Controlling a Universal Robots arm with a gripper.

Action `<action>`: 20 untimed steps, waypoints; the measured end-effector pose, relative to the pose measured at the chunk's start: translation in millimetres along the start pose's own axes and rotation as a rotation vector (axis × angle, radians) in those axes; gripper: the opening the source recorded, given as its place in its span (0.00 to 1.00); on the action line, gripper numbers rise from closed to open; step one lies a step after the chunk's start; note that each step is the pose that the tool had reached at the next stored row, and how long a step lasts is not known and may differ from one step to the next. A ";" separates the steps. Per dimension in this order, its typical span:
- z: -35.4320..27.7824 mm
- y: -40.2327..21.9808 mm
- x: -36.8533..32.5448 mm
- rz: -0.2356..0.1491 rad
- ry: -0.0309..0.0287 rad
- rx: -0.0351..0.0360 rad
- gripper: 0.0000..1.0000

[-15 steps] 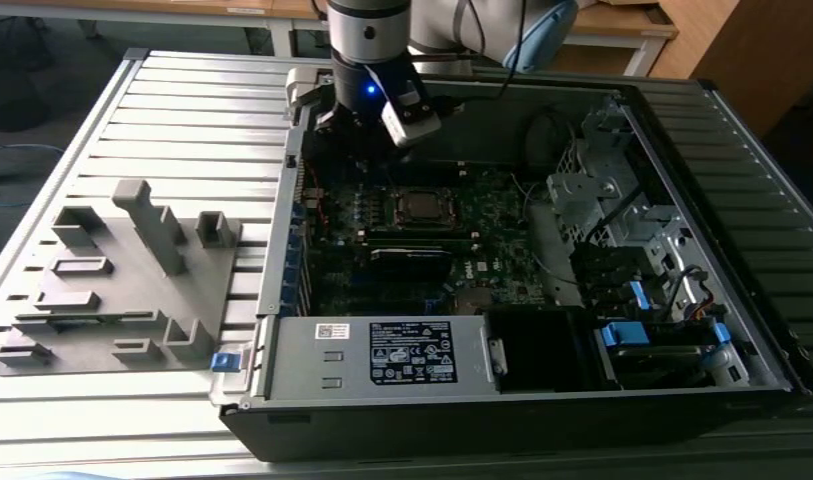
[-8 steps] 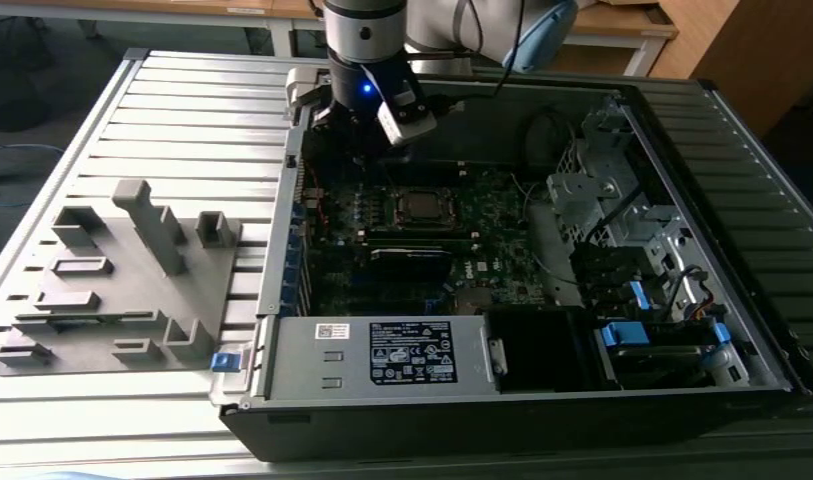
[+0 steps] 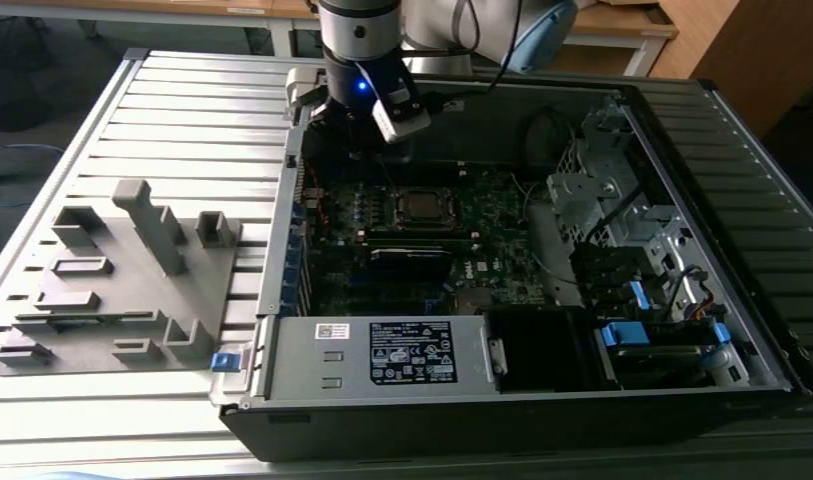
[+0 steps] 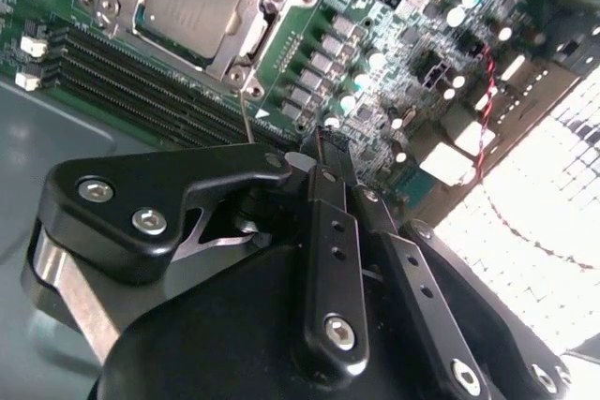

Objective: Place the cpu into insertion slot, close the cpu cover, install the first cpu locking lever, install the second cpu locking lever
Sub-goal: 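Install the first cpu locking lever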

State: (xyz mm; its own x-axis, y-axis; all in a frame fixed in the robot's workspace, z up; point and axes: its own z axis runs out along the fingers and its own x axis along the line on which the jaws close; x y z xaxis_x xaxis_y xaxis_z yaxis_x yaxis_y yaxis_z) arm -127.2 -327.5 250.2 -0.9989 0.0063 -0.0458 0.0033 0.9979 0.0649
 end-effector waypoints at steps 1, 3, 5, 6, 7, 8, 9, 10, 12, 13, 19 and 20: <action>0.1 0.9 0.2 0.000 -0.0001 -0.0021 0.11; 0.3 2.7 0.4 0.001 -0.0001 -0.0072 0.11; 0.4 4.3 0.6 0.002 0.0000 -0.0128 0.11; 0.4 5.0 0.6 0.003 0.0000 -0.0165 0.11; 0.5 5.8 0.7 0.003 0.0000 -0.0206 0.11; 0.6 6.5 0.7 0.003 0.0000 -0.0248 0.11; 0.8 7.3 0.7 0.004 -0.0001 -0.0292 0.11; 0.8 8.1 0.8 0.004 0.0000 -0.0338 0.11; 1.0 9.6 0.8 0.005 0.0000 -0.0425 0.11; 1.1 10.3 0.8 0.005 0.0000 -0.0466 0.11; 1.2 11.3 -1.1 0.007 -0.0001 -0.0535 0.11; 1.3 11.3 -2.8 0.007 -0.0002 -0.0535 0.11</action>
State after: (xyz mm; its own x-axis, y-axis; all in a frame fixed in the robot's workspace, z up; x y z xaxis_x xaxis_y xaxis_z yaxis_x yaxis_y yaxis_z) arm -124.3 -316.2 249.7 -0.9989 0.0136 -0.0453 0.0081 0.9929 0.1185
